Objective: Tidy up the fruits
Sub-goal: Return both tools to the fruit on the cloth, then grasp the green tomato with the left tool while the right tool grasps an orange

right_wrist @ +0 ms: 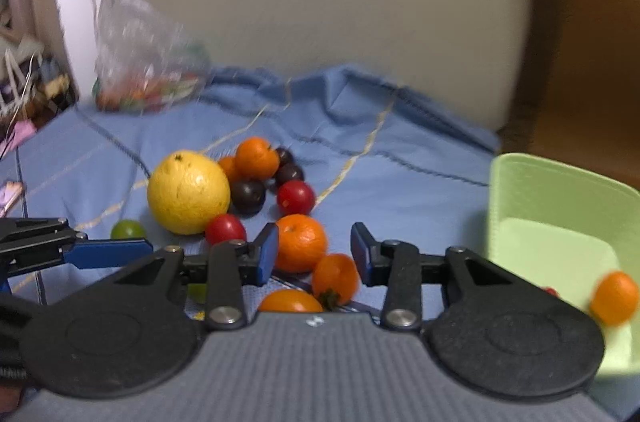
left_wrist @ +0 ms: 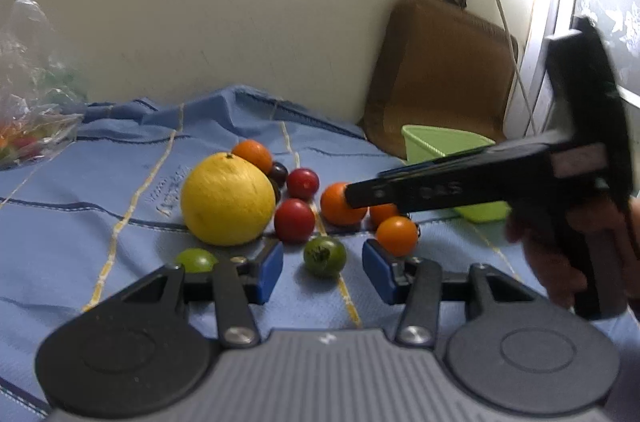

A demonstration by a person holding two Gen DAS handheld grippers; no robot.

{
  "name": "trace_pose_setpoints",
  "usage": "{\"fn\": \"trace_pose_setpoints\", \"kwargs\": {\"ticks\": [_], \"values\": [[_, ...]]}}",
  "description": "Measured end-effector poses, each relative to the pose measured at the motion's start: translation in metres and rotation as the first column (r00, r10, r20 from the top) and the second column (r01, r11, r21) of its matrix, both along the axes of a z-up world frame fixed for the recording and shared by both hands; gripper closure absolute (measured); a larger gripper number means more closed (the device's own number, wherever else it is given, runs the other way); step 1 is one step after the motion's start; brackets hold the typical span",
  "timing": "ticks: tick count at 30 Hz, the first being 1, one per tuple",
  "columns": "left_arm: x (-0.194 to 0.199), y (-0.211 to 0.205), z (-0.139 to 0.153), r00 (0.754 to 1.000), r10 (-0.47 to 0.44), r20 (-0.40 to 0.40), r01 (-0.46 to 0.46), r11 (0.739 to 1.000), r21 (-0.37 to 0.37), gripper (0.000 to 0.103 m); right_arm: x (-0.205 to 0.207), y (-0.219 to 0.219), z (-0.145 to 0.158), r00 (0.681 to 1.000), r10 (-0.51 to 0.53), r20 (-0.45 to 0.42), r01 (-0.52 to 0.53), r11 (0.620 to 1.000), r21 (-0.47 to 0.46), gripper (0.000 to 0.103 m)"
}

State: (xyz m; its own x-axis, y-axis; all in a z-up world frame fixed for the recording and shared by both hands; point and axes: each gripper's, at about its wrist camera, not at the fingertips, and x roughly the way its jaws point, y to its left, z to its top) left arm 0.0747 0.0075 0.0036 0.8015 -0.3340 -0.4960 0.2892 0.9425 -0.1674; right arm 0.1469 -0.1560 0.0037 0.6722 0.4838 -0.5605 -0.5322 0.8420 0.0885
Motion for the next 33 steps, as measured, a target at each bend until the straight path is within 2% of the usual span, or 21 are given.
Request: {"fn": "trace_pose_setpoints", "kwargs": {"ticks": [3, 5, 6, 7, 8, 12, 16, 21, 26, 29, 33], "values": [[0.009, -0.005, -0.001, 1.0, -0.001, -0.024, 0.001, 1.0, 0.027, 0.057, 0.012, 0.004, -0.003, 0.998, 0.043, -0.038, -0.042, 0.999, 0.025, 0.057], [0.017, -0.01, -0.003, 0.998, -0.002, -0.056, 0.004, 0.999, 0.04, 0.06, 0.014, 0.006, 0.0, 0.996, 0.062, -0.058, -0.06, 0.997, 0.043, 0.069], [0.022, -0.011, -0.005, 0.997, -0.006, -0.079, 0.009, 0.999, 0.035, 0.061, 0.013, 0.005, 0.002, 0.996, 0.063, -0.066, -0.06, 0.997, 0.054, 0.07], [0.026, -0.011, -0.007, 0.994, -0.006, -0.106, 0.009, 1.0, 0.027, 0.071, 0.01, 0.004, 0.004, 0.996, 0.056, -0.062, -0.052, 0.997, 0.062, 0.07], [0.027, -0.009, -0.008, 0.994, 0.003, -0.111, 0.0, 1.0, 0.023, 0.075, 0.008, 0.002, 0.006, 0.997, 0.051, -0.053, -0.047, 0.996, 0.069, 0.07], [0.019, -0.004, -0.008, 0.995, 0.005, -0.103, -0.007, 1.0, -0.015, 0.075, -0.014, -0.022, 0.02, 1.0, -0.008, 0.001, 0.008, 0.989, 0.145, 0.071], [0.002, -0.009, -0.004, 0.993, -0.055, -0.1, 0.048, 0.996, -0.069, 0.075, -0.05, -0.056, 0.023, 0.997, -0.062, 0.036, 0.053, 0.977, 0.206, 0.071], [-0.017, -0.035, 0.002, 0.98, -0.182, -0.08, 0.173, 0.979, -0.104, 0.075, -0.095, -0.097, 0.0, 0.989, -0.143, -0.026, 0.145, 0.961, 0.237, 0.071], [-0.026, -0.072, 0.004, 0.959, -0.272, -0.079, 0.266, 0.961, -0.079, 0.075, -0.127, -0.123, -0.014, 0.967, -0.253, -0.025, 0.253, 0.944, 0.213, 0.071], [-0.031, -0.086, 0.0, 0.955, -0.282, -0.088, 0.28, 0.959, -0.044, 0.075, -0.135, -0.134, -0.018, 0.958, -0.288, -0.016, 0.284, 0.931, 0.228, 0.076], [-0.034, -0.097, -0.007, 0.961, -0.262, -0.092, 0.264, 0.964, 0.013, 0.074, -0.136, -0.134, -0.019, 0.959, -0.285, 0.011, 0.276, 0.936, 0.217, 0.075]]}}
